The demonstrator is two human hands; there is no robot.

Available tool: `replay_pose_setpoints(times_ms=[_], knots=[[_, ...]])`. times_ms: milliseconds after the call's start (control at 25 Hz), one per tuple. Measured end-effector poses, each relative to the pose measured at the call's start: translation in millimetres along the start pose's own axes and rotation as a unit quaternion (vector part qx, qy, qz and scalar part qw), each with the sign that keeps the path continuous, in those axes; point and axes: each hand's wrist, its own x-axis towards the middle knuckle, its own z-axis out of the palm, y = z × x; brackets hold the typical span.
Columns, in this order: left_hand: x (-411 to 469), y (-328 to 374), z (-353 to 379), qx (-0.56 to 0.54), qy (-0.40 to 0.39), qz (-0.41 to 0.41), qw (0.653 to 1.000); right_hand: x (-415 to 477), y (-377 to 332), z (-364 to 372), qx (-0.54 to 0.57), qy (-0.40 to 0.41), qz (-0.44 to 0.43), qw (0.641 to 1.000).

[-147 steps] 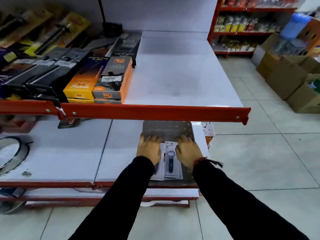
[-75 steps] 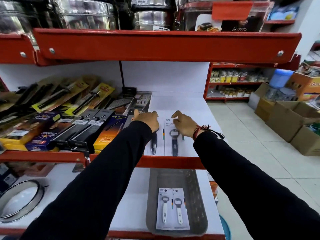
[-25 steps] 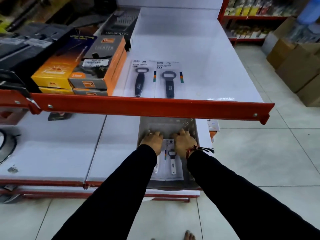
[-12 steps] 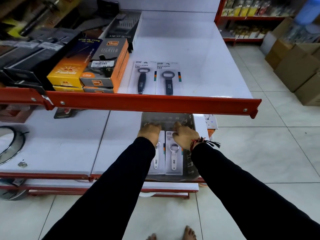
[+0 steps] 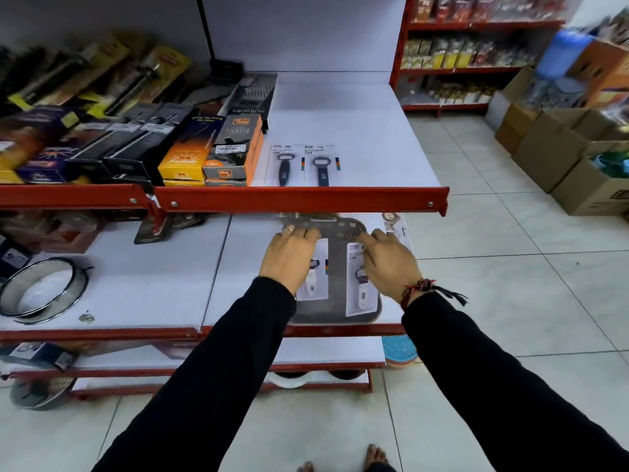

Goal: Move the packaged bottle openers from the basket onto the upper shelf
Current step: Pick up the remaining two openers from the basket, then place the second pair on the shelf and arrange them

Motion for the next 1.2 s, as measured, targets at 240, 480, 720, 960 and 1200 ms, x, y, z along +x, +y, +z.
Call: replay_pose_setpoints(times_ms=[240, 480, 720, 960, 1200], knots=[[-9.8, 21.8, -93.7, -0.046, 0.114, 0.061, 0.991, -27.0, -3.7, -98.8, 0.022, 0.142, -0.021, 0.989], [31.5, 40.7, -179.4, -0.022, 0.149, 0.091, 0.984, 5.3, -7.2, -191.5, 0.041, 0.230, -0.055, 0.971], [100.3, 43.9, -221.2, -0.003, 0.165, 0.069, 0.984, 57.8, 12.2, -225.9, 0.023, 0.255, -0.048, 0.965], [181.4, 55.7, -217.5, 0.016, 0.040, 0.033, 0.999, 129.8, 45.7, -221.3, 0.036, 0.166, -0.028, 0.985], [222.3, 57.4, -162.2, 0.003, -0.055, 0.024, 0.998, 170.0, 72.2, -189.1, 0.066, 0.061, 0.001, 0.996]])
